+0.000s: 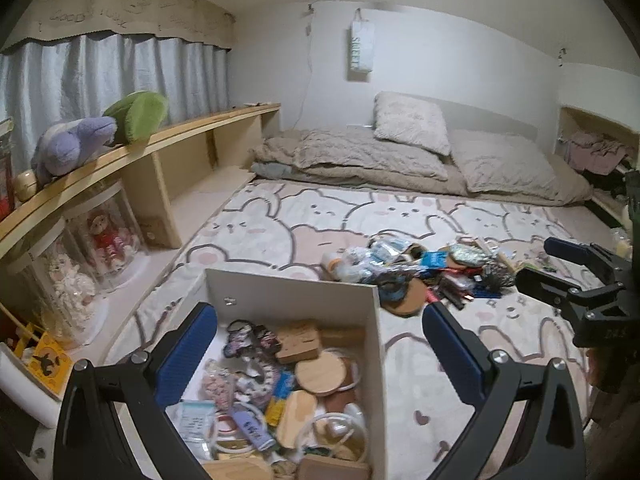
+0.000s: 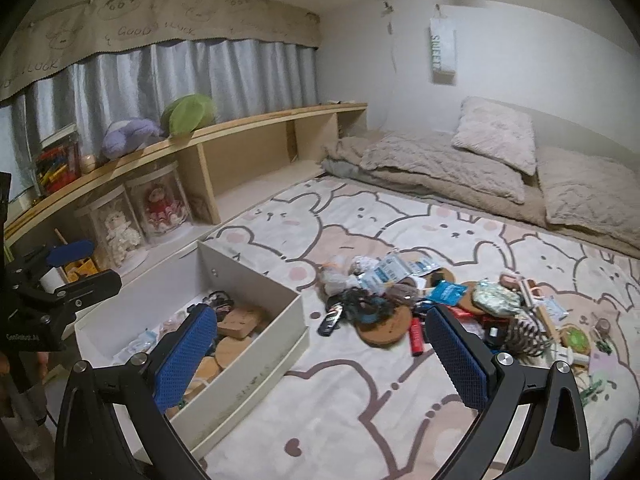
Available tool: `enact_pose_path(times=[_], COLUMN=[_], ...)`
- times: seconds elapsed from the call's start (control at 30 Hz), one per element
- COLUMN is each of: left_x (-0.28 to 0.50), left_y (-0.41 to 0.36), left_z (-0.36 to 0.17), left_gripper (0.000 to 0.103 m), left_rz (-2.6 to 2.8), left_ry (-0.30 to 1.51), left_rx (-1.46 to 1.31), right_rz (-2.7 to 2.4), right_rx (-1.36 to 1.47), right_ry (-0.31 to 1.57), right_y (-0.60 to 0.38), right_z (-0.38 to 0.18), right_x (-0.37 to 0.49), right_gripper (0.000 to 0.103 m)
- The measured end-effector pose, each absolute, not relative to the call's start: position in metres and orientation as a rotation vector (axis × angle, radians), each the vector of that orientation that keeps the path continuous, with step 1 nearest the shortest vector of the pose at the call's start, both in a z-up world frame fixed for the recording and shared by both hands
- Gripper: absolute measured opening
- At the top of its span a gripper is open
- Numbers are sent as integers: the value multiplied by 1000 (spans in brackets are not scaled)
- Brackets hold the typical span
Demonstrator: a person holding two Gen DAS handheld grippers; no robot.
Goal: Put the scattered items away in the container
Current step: 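Move both open tools away from the box toward the pile of items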
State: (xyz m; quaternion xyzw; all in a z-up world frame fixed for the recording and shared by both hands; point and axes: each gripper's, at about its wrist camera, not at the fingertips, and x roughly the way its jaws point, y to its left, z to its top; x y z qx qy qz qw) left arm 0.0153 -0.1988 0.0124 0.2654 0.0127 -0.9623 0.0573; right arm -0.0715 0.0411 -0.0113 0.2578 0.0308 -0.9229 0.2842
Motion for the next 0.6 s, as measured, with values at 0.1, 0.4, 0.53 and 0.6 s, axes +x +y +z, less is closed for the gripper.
enact_pose_path(times=[0.1, 0.4, 0.53, 0.6], left_x=[13, 10, 8, 7], left_y=[-186, -152, -134, -126], left_z=[16, 26, 27, 27], left_gripper=[103, 103, 103, 103], left_rz=[-2948, -3022, -3047, -3056], left_ry=[27, 15, -4, -2], left_rx=[788, 722, 701, 685], right_rz=[-2495, -2564, -2602, -2624], right_rx=[679, 668, 672, 672], right_ry=[72, 45, 24, 8], right_y=[52, 91, 112, 122], right_z=[-8, -6, -7, -7], right_x=[-69, -64, -63, -62], right_gripper=[103, 103, 103, 103])
